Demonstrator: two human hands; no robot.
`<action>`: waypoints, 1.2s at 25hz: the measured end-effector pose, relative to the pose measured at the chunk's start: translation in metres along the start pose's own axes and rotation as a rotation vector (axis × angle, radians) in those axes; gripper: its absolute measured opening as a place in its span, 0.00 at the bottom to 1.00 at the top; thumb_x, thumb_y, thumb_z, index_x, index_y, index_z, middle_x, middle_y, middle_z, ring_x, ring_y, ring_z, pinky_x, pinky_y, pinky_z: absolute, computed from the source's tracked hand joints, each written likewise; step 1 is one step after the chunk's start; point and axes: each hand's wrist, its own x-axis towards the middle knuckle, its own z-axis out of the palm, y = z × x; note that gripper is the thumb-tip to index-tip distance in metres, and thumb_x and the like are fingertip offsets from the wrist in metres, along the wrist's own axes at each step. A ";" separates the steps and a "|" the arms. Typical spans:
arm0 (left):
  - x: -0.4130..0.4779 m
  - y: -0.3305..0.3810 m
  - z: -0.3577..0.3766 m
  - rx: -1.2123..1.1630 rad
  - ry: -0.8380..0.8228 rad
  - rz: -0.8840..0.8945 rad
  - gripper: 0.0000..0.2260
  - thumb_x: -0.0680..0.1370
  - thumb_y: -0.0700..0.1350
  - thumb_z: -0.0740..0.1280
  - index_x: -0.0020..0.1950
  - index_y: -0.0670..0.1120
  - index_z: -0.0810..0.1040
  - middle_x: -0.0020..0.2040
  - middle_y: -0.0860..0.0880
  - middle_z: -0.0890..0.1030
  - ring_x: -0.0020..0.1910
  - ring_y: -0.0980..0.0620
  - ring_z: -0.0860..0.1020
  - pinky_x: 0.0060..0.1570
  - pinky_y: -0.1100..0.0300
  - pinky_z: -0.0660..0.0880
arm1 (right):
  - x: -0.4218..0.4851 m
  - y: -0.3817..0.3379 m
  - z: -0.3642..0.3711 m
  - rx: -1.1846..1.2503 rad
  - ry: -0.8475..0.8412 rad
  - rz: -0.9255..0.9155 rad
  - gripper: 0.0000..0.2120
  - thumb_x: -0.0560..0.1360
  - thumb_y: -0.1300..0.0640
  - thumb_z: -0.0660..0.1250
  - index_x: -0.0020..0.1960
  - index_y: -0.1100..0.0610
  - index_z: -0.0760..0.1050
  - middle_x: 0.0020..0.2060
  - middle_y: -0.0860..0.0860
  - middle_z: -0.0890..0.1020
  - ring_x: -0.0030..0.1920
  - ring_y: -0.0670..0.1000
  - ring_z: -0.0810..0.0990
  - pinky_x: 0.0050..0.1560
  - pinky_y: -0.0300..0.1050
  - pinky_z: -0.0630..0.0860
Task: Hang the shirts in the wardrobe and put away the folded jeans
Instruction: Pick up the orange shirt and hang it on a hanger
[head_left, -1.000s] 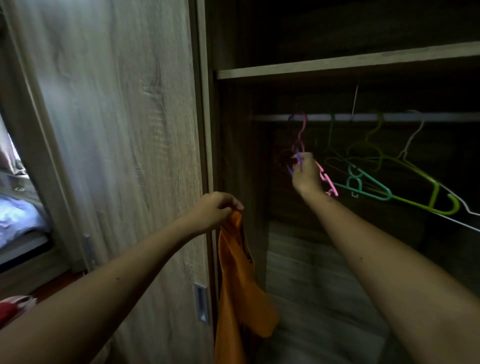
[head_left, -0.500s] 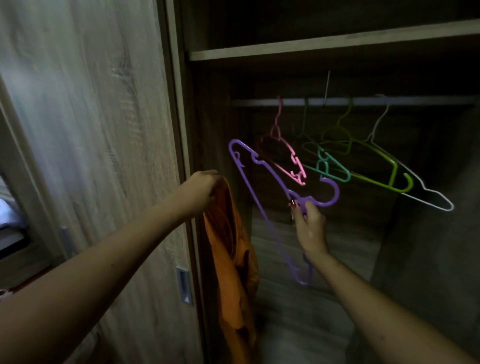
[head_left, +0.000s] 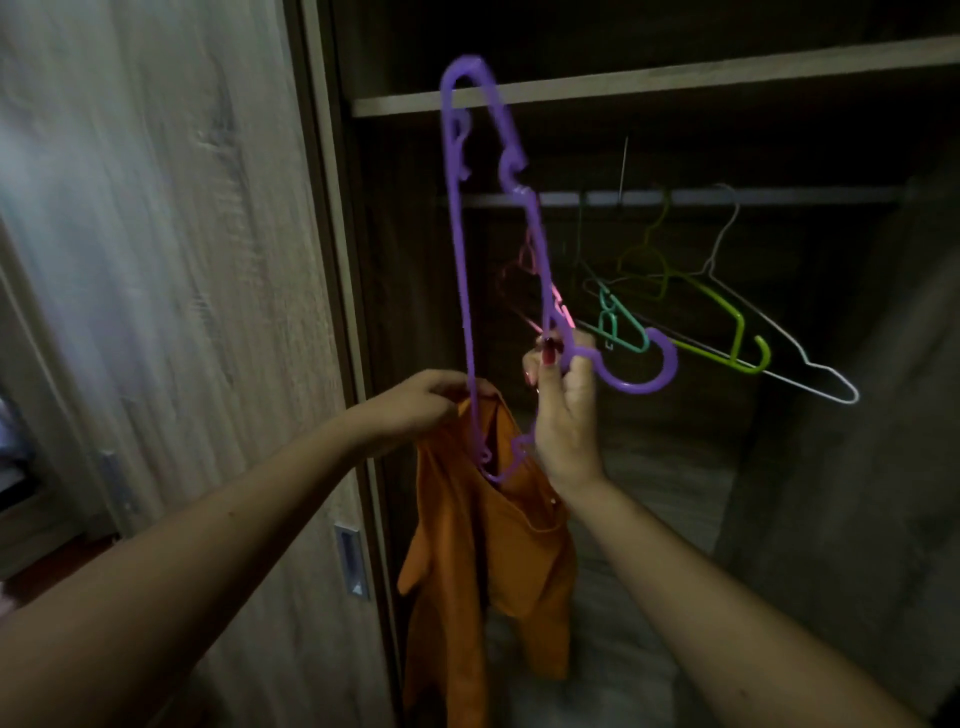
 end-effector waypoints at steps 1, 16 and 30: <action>-0.002 0.001 -0.005 -0.037 0.003 0.015 0.21 0.77 0.31 0.55 0.61 0.50 0.77 0.62 0.48 0.76 0.59 0.48 0.78 0.56 0.53 0.78 | -0.004 0.008 -0.007 -0.050 -0.031 0.020 0.09 0.81 0.59 0.56 0.50 0.48 0.71 0.40 0.46 0.76 0.41 0.39 0.75 0.48 0.33 0.73; -0.015 -0.025 -0.028 0.522 0.159 0.185 0.15 0.76 0.29 0.57 0.53 0.42 0.80 0.56 0.48 0.80 0.59 0.53 0.76 0.64 0.54 0.73 | -0.013 0.050 -0.113 -1.049 -0.758 0.121 0.09 0.78 0.57 0.62 0.41 0.54 0.77 0.37 0.47 0.78 0.37 0.42 0.74 0.43 0.40 0.68; 0.000 -0.072 -0.016 0.525 0.135 0.313 0.09 0.81 0.46 0.57 0.53 0.49 0.76 0.44 0.49 0.80 0.42 0.56 0.80 0.46 0.57 0.76 | 0.038 -0.019 -0.090 -0.904 -0.636 0.050 0.13 0.77 0.59 0.63 0.37 0.45 0.75 0.33 0.45 0.79 0.35 0.41 0.78 0.38 0.34 0.71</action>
